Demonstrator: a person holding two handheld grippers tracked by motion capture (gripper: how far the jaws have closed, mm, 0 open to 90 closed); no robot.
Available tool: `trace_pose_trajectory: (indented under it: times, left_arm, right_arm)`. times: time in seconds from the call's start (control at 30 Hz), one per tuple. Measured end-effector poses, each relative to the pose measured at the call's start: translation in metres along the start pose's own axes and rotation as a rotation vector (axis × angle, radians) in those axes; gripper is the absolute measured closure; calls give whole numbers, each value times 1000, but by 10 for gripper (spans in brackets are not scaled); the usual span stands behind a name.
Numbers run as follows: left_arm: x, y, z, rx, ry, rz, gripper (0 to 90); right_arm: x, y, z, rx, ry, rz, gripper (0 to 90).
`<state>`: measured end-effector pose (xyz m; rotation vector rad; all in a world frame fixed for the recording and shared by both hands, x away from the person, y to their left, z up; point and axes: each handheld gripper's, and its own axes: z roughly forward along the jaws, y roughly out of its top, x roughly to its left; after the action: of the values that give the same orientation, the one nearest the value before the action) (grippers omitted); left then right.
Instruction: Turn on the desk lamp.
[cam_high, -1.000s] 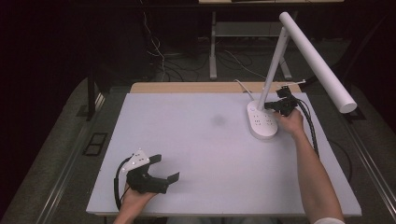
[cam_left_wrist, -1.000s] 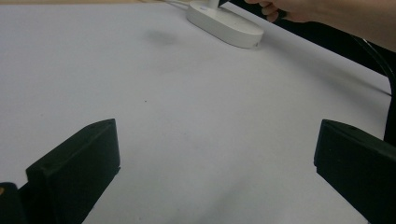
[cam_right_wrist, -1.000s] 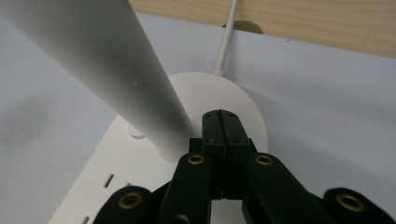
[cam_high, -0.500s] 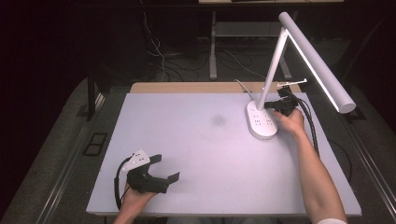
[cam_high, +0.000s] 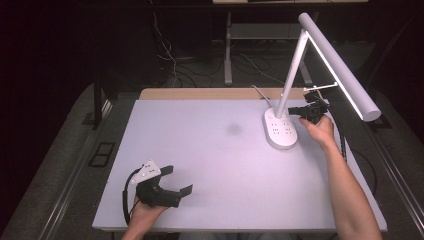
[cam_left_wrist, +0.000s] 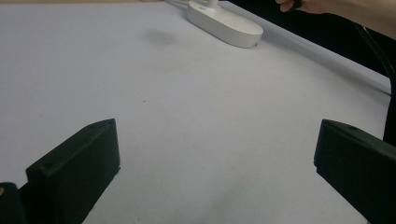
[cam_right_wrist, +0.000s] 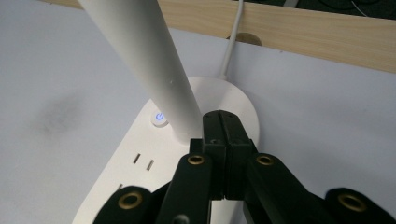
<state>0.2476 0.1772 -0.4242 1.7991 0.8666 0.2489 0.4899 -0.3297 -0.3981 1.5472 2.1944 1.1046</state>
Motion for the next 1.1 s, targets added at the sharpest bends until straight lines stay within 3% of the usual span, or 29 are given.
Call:
trace_pose_trajectory:
  times: [0.33, 0.53, 0.77, 1.07, 1.1]
  left_arm:
    - [-1, 0, 0, -4, -3, -1, 0]
    - [-2, 0, -1, -6, -6, 0, 0]
    - [-3, 0, 0, -10, -12, -1, 0]
    - [-4, 1, 0, -14, -15, 0, 0]
    - [-4, 1, 0, -14, -14, 0, 0]
  right_arm:
    - [2, -6, -22, -24, 10, -1, 899]
    - [8, -12, -37, -50, 33, 19, 854]
    - [20, -19, -62, -87, 56, 47, 632]
    - [33, -30, -77, -102, 63, 58, 441]
    - [36, -34, -79, -102, 67, 58, 366]
